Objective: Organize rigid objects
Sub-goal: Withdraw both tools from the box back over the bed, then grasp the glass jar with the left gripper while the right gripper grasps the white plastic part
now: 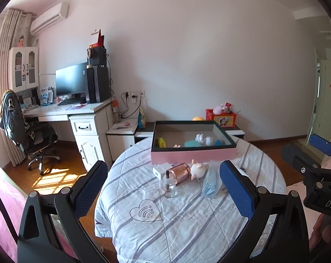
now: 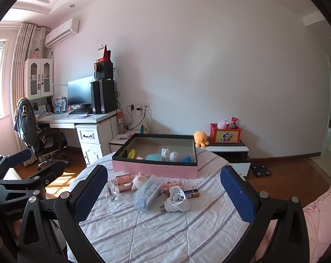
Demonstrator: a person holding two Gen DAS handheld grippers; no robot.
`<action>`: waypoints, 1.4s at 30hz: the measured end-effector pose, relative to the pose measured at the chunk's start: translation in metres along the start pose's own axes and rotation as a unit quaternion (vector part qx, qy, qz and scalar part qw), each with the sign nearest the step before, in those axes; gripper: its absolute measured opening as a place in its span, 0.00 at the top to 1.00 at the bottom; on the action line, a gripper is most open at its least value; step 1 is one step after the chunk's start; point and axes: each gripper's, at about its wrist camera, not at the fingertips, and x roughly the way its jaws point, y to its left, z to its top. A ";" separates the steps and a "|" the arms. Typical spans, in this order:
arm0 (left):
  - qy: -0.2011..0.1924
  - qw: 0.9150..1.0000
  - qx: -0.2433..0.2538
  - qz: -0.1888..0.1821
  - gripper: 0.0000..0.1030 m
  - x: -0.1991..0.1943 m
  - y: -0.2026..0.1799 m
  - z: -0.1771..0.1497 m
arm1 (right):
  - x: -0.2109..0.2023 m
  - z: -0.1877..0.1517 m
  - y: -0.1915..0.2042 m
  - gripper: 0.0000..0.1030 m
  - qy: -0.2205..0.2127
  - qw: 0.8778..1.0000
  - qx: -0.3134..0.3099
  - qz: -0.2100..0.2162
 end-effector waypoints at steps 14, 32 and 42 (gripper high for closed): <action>0.158 0.987 -0.034 -0.003 0.00 0.127 0.028 -0.059 | 0.106 -0.074 -0.055 0.00 0.151 0.987 0.047 -0.026; 0.252 0.968 -0.007 0.009 0.08 0.241 0.008 -0.073 | 0.204 -0.081 -0.044 0.00 0.262 0.965 -0.021 0.007; 0.210 0.977 0.014 -0.006 0.72 0.224 0.002 -0.074 | 0.207 -0.083 -0.050 0.37 0.264 0.964 -0.003 0.040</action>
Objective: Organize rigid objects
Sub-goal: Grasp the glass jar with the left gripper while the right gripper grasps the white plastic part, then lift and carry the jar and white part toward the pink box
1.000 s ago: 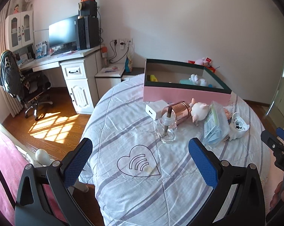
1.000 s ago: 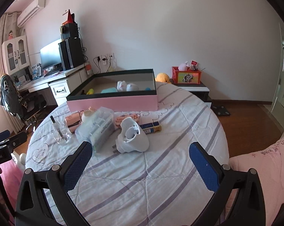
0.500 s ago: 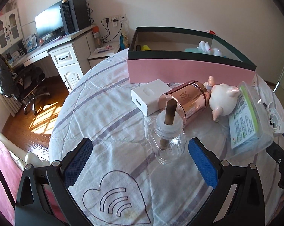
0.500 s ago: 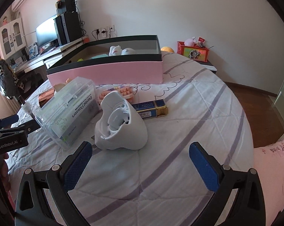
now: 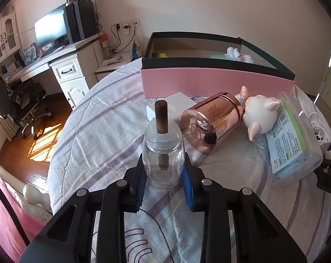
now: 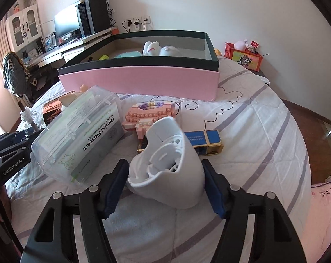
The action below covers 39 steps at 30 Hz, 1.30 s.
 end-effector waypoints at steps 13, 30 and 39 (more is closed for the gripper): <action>-0.067 0.997 -0.002 -0.031 0.72 -0.081 -0.014 -0.015 | -0.068 -0.017 0.004 0.37 -0.100 0.993 0.042 0.055; -0.236 0.971 0.021 -0.033 0.72 -0.244 -0.038 -0.004 | -0.221 -0.009 0.073 0.37 -0.281 0.959 -0.029 0.013; -0.268 0.963 0.019 -0.030 0.72 -0.278 -0.032 -0.012 | -0.247 -0.013 0.087 0.37 -0.304 0.952 -0.042 0.006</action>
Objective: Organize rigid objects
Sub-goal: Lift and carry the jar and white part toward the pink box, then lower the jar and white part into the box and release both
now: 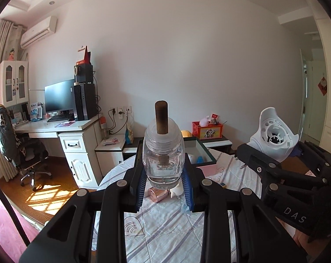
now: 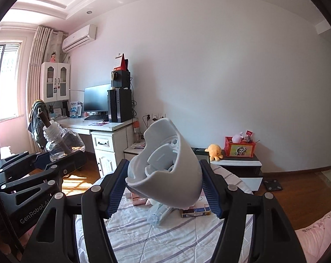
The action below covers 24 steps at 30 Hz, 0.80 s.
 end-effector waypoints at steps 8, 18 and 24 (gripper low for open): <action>-0.003 1.000 -0.004 0.006 0.72 0.003 0.005 -0.001 | 0.004 -0.004 -0.003 0.37 -0.001 1.000 -0.003 0.003; 0.019 0.999 0.002 0.027 0.72 0.054 0.014 0.002 | 0.051 -0.004 -0.015 0.37 0.027 1.000 -0.011 0.006; 0.046 0.998 0.016 0.044 0.72 0.118 0.023 0.009 | 0.107 0.001 -0.035 0.37 0.050 0.999 -0.011 0.001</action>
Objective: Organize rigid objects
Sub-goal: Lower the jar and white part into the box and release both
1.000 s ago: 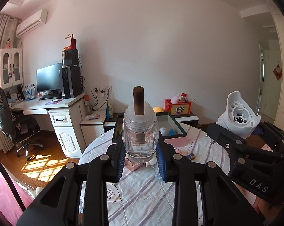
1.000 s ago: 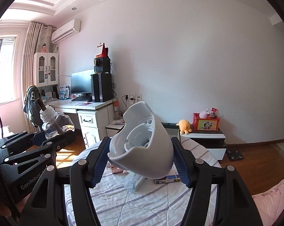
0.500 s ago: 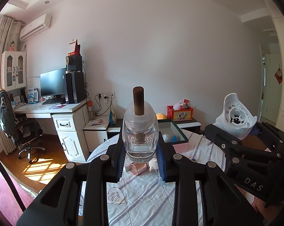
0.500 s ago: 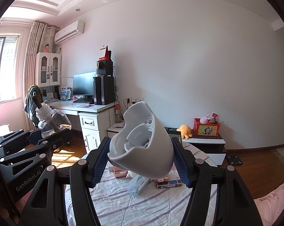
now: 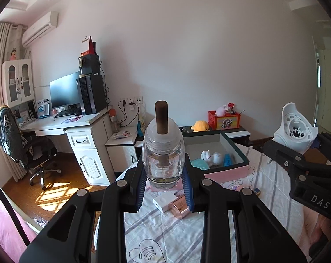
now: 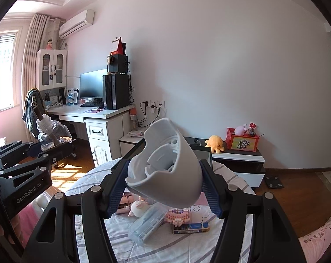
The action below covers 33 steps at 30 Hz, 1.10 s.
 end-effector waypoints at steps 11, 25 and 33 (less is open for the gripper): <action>0.103 0.994 0.011 -0.025 0.72 0.166 -0.002 0.015 | 0.155 -0.008 -0.029 0.37 0.117 0.993 0.000 0.028; 0.217 0.976 0.026 -0.021 0.71 0.298 -0.011 -0.020 | 0.254 -0.048 -0.063 0.37 0.222 0.972 0.045 0.058; 0.221 0.975 0.021 -0.012 0.61 0.300 -0.007 -0.025 | 0.274 -0.053 -0.062 0.39 0.244 0.967 0.042 0.055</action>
